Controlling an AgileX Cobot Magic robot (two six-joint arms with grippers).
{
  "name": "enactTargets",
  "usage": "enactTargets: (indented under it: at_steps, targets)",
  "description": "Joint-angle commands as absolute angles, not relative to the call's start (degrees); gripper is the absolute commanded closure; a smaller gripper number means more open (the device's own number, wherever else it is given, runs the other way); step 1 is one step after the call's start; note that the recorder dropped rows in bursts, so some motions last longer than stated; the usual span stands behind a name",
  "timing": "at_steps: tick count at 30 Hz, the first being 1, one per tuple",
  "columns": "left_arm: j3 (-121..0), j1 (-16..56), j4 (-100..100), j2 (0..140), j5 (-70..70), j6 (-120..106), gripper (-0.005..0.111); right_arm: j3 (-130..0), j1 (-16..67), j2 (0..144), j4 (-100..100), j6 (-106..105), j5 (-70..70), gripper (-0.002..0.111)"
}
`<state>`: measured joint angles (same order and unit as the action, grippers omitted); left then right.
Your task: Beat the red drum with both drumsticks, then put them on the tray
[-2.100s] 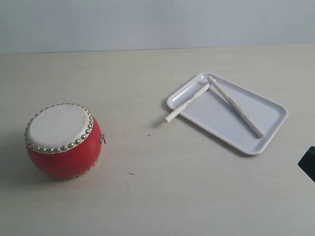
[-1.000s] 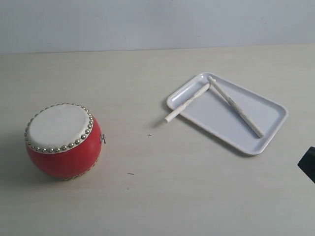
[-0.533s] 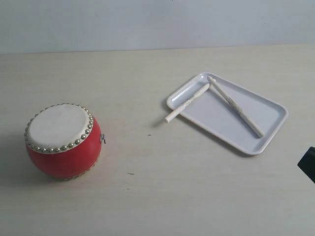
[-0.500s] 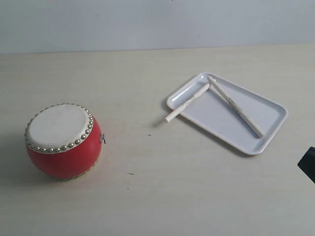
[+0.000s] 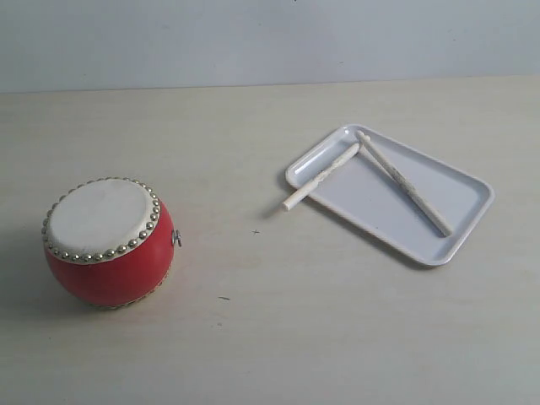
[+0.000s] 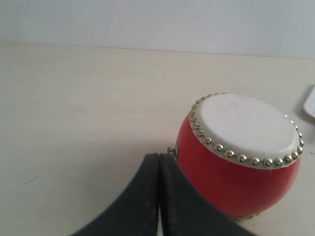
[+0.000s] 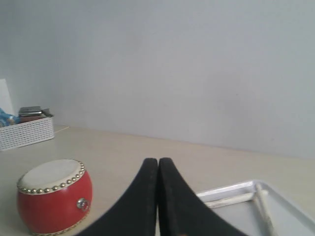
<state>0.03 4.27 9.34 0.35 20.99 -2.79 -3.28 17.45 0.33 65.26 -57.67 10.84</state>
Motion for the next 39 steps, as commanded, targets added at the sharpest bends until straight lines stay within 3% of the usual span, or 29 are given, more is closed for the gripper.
enactTargets:
  at_steps: [1, 3, 6, 15, 31, 39]
  targets:
    - [0.0, 4.3, 9.1, 0.0, 20.7, -2.8, 0.107, -5.9, 17.3, 0.0, 27.5, -23.5, 13.7, 0.108]
    - [0.0, 4.3, 9.1, 0.0, 20.7, -2.8, 0.107, -4.9, 17.3, 0.0, 10.1, -1.8, 12.8, 0.108]
    - [0.0, 4.3, 9.1, 0.0, 20.7, -2.8, 0.107, -2.5, 17.3, 0.0, -2.4, 13.4, 11.1, 0.108]
    - [0.0, 4.3, 9.1, 0.0, 20.7, -2.8, 0.107, 0.0, 17.3, 0.0, 1.5, 1.4, 14.8, 0.108]
    - [0.0, 4.3, 9.1, 0.0, 20.7, -2.8, 0.107, 0.0, 17.3, 0.0, 1.9, 1.5, 15.3, 0.108]
    - [0.0, 4.3, 9.1, 0.0, 20.7, -2.8, 0.107, 0.0, 4.7, 0.0, 1.5, 1.9, 15.4, 0.108]
